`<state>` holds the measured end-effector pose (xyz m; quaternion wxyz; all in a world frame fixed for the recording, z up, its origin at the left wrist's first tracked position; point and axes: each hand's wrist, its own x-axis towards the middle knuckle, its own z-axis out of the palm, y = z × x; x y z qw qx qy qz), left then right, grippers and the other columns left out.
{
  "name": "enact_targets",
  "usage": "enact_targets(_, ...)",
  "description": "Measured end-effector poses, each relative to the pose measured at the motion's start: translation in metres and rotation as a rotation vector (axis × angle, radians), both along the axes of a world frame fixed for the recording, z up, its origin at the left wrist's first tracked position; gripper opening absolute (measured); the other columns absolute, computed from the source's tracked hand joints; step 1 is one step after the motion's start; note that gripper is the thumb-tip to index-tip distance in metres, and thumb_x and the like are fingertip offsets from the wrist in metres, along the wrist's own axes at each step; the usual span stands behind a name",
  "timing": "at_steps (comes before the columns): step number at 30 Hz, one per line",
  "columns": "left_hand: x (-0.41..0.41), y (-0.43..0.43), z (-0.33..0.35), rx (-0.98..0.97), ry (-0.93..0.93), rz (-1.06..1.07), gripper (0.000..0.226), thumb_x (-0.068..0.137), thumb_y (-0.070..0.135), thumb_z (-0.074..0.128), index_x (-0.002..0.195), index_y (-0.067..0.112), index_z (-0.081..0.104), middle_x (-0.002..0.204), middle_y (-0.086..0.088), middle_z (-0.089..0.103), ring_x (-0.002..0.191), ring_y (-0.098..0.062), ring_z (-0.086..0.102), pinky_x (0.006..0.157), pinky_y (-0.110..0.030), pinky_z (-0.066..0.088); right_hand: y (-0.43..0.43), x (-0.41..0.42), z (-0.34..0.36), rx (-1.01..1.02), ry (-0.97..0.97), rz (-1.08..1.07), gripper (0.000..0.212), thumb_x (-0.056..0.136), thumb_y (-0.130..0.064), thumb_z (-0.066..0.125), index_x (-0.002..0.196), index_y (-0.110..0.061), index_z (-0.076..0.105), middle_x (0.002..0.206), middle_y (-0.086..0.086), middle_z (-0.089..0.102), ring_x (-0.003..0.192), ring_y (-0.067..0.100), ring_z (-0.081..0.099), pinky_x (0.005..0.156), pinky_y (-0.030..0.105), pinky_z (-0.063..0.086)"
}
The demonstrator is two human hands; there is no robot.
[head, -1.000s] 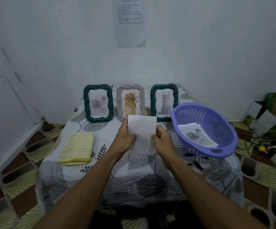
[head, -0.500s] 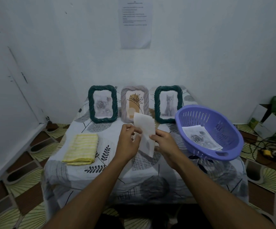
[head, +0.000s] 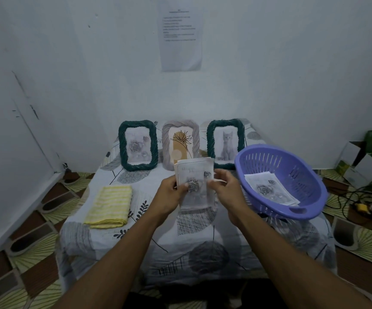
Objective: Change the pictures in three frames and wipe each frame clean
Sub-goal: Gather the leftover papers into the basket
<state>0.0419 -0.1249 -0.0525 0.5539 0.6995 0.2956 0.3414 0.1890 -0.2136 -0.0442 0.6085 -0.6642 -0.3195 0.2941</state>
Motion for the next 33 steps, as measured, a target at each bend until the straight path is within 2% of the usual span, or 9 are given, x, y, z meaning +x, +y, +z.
enact_targets(2,-0.002,0.000,0.002,0.006,0.001,-0.030,0.020,0.096,0.016,0.054,0.107,0.029,0.064,0.109,0.004,0.070,0.101,-0.015,0.066,0.089,-0.039,0.055,0.000,0.000,0.003,0.032,0.033,0.070,0.023,0.092,-0.008,0.061,0.113,-0.016,0.061,0.108,-0.004,0.068,0.097,0.011,0.063,0.071,0.023,0.051)
enact_targets(6,0.001,0.002,0.000,-0.003,-0.061,0.003,0.026,0.098,0.013,0.049,0.114,0.032,0.056,0.115,0.003,0.066,0.109,-0.014,0.062,0.090,-0.033,0.053,0.002,-0.003,0.002,0.055,0.001,0.052,0.019,0.094,-0.005,0.057,0.096,-0.021,0.066,0.102,-0.004,0.073,0.099,0.015,0.067,0.085,0.035,0.055)
enact_targets(9,0.002,-0.001,-0.014,0.014,-0.038,0.009,0.028,0.100,0.010,0.044,0.122,0.024,0.055,0.119,0.000,0.065,0.113,-0.016,0.061,0.097,-0.042,0.051,-0.001,-0.008,-0.010,0.023,-0.047,0.053,0.024,0.096,-0.009,0.055,0.092,-0.029,0.067,0.096,-0.005,0.074,0.095,0.017,0.069,0.086,0.040,0.056)
enact_targets(13,0.004,-0.003,-0.025,0.066,-0.006,0.023,0.030,0.101,0.017,0.041,0.128,0.021,0.053,0.123,0.000,0.063,0.115,-0.017,0.059,0.096,-0.047,0.050,-0.001,-0.009,-0.017,-0.022,-0.144,0.019,0.022,0.100,-0.019,0.048,0.095,-0.025,0.068,0.089,0.003,0.073,0.088,0.027,0.068,0.080,0.047,0.056)
enact_targets(18,0.010,-0.005,-0.025,0.222,0.114,0.079,0.025,0.101,0.013,0.039,0.120,0.012,0.056,0.111,-0.003,0.066,0.101,-0.017,0.062,0.088,-0.040,0.053,-0.001,-0.008,-0.017,-0.081,-0.208,0.032,0.026,0.102,-0.017,0.041,0.100,-0.023,0.066,0.090,0.004,0.072,0.088,0.026,0.067,0.080,0.047,0.056)
enact_targets(22,0.022,-0.003,-0.004,0.382,0.118,0.149,0.022,0.100,0.012,0.041,0.111,0.008,0.059,0.102,-0.007,0.065,0.091,-0.019,0.062,0.073,-0.026,0.051,-0.002,0.002,0.002,-0.079,-0.273,0.009,0.025,0.102,-0.021,0.043,0.103,-0.018,0.067,0.092,0.007,0.071,0.085,0.024,0.066,0.078,0.044,0.057)
enact_targets(26,0.052,-0.008,0.033,0.352,0.043,0.131,0.020,0.098,0.010,0.045,0.112,0.007,0.059,0.101,-0.008,0.066,0.089,-0.018,0.063,0.076,-0.035,0.055,-0.009,0.035,0.037,-0.021,-0.414,-0.090,0.019,0.098,-0.013,0.048,0.093,-0.008,0.065,0.082,0.014,0.066,0.067,0.018,0.056,0.061,0.030,0.046)
enact_targets(29,0.084,-0.019,0.054,0.304,0.023,0.154,0.020,0.092,0.009,0.058,0.111,0.009,0.056,0.093,-0.002,0.064,0.079,-0.010,0.059,0.076,-0.034,0.056,-0.022,0.072,0.056,0.002,-0.414,-0.188,0.013,0.092,-0.009,0.058,0.101,-0.018,0.064,0.086,0.000,0.066,0.075,0.014,0.061,0.066,0.028,0.050)
enact_targets(33,0.135,-0.033,0.064,0.289,0.108,0.107,0.028,0.082,0.012,0.070,0.103,0.016,0.053,0.080,-0.004,0.064,0.073,-0.018,0.064,0.068,-0.040,0.058,-0.047,0.128,0.063,-0.081,-0.398,-0.277,0.017,0.084,-0.008,0.069,0.096,-0.018,0.064,0.081,0.002,0.066,0.077,0.019,0.061,0.074,0.032,0.051)
